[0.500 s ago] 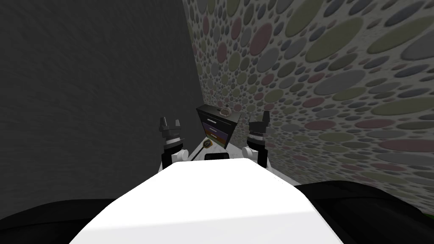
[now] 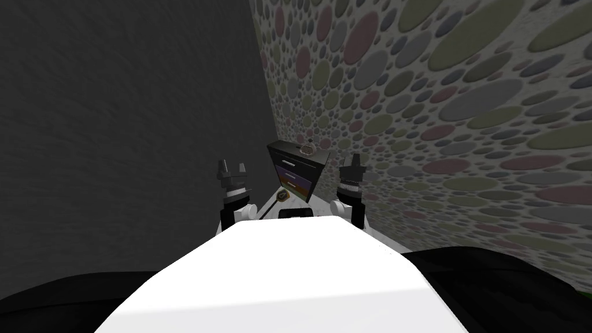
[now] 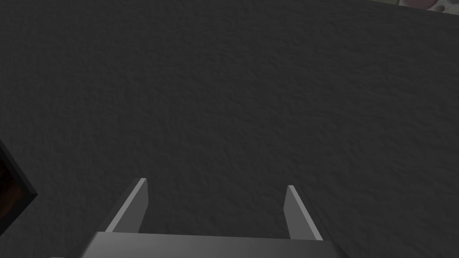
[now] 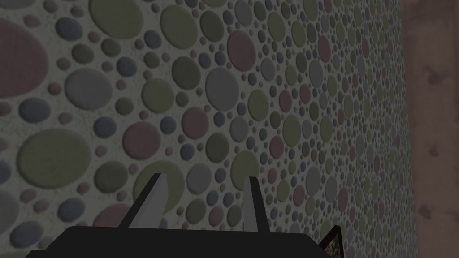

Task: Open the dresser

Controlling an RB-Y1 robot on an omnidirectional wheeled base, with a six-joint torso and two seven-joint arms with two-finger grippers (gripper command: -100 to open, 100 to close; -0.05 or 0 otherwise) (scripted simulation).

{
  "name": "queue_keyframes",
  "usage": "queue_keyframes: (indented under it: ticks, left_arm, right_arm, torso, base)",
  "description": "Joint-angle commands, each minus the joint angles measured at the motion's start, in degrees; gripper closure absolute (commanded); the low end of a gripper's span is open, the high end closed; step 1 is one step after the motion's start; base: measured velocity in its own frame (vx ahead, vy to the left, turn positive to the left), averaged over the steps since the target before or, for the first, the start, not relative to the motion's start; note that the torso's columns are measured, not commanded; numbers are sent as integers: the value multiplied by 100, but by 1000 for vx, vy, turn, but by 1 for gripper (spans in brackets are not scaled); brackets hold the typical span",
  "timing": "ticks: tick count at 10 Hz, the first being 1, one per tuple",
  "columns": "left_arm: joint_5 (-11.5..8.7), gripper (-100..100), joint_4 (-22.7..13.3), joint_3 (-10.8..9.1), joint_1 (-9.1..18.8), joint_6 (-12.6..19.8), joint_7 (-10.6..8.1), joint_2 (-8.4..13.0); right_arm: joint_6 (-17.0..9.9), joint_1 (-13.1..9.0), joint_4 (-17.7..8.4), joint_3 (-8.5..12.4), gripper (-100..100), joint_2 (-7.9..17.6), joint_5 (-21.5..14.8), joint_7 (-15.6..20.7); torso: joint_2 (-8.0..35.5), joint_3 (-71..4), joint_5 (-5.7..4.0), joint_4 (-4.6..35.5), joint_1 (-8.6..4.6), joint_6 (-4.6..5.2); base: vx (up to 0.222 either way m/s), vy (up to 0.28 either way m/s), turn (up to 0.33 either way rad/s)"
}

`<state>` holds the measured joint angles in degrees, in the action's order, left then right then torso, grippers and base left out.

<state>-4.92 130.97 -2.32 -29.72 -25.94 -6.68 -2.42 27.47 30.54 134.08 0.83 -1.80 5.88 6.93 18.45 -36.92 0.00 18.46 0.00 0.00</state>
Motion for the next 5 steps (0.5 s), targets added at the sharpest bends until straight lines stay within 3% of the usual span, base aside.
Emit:
queue_keyframes:
  ticks: [1, 4, 5]
  left_arm:
    - [0, 0, 0, 0, 0, 0, 0, 0]
    - [0, 0, 0, 0, 0, 0, 0, 0]
    - [10, -100, 20, 14, 6, 67, -15, 287]
  right_arm:
    - [0, 0, 0, 0, 0, 0, 0, 0]
    - [0, 0, 0, 0, 0, 0, 0, 0]
    - [0, 0, 0, 0, 0, 0, 0, 0]
  torso:
    - [424, -844, 0, 423, 0, 0]
    - [1693, -3381, 0, 1692, 0, 0]
    - [2116, -4227, 0, 2114, 0, 0]
  base:
    - [0, 0, 0]
    - [0, 0, 0]
    - [12, 1, -30]
